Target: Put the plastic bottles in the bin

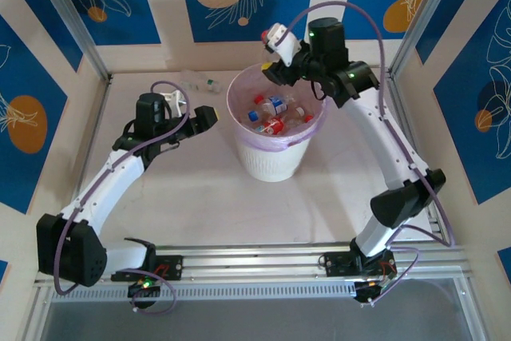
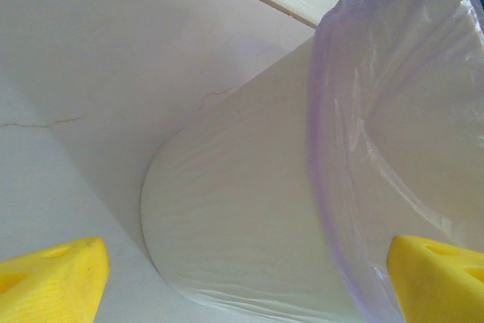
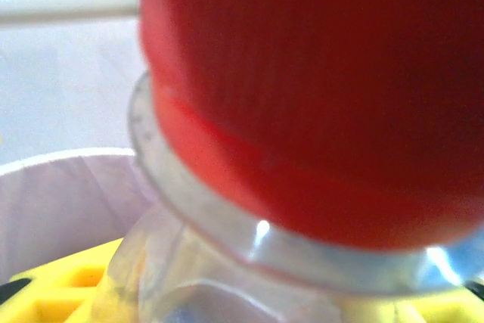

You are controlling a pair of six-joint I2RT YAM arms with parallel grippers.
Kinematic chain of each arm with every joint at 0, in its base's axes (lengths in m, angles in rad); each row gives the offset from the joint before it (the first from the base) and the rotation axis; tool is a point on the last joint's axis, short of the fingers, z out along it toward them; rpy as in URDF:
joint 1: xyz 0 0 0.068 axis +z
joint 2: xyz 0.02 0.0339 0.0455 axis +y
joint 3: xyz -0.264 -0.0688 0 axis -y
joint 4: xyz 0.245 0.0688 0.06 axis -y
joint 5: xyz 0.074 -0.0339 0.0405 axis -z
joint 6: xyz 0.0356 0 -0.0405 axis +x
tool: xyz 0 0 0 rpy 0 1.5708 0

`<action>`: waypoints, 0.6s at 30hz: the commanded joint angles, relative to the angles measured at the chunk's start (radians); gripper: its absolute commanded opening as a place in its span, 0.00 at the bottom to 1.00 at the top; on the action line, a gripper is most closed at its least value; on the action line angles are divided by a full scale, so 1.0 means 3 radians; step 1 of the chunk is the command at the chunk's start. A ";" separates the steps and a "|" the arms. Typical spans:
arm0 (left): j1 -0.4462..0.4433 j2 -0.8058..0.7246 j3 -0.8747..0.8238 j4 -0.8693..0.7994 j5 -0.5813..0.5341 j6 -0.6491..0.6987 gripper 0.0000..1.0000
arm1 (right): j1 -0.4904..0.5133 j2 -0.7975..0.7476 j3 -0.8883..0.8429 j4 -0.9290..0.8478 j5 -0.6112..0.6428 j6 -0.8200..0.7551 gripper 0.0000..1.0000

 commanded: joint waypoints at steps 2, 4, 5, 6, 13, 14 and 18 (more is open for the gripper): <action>0.0040 0.0009 -0.0032 0.0380 0.0239 -0.0263 0.93 | 0.0048 0.0130 0.0000 -0.0170 0.0429 -0.0649 0.35; 0.0039 0.0009 -0.0024 0.0461 0.0307 -0.0338 0.92 | 0.0062 0.0168 -0.0031 -0.0223 0.0475 -0.0761 0.36; 0.0037 0.0006 -0.0024 0.0501 0.0333 -0.0373 0.93 | 0.0077 0.0168 -0.0064 -0.0228 0.0489 -0.0820 0.36; 0.0039 0.0002 -0.0020 0.0537 0.0357 -0.0403 0.92 | 0.0095 0.0168 -0.0109 -0.0231 0.0496 -0.0876 0.38; 0.0039 -0.0041 0.0027 0.0742 0.0442 -0.0573 0.91 | 0.0174 0.0081 -0.0392 -0.0322 0.0256 -0.0944 0.59; 0.0039 -0.0040 0.0048 0.0751 0.0451 -0.0589 0.91 | 0.0177 0.0065 -0.0409 -0.0331 0.0216 -0.0944 0.63; 0.0010 -0.0030 0.0191 0.0619 0.0391 -0.0489 0.90 | 0.0185 -0.0014 -0.0404 -0.0332 0.0094 -0.0902 0.79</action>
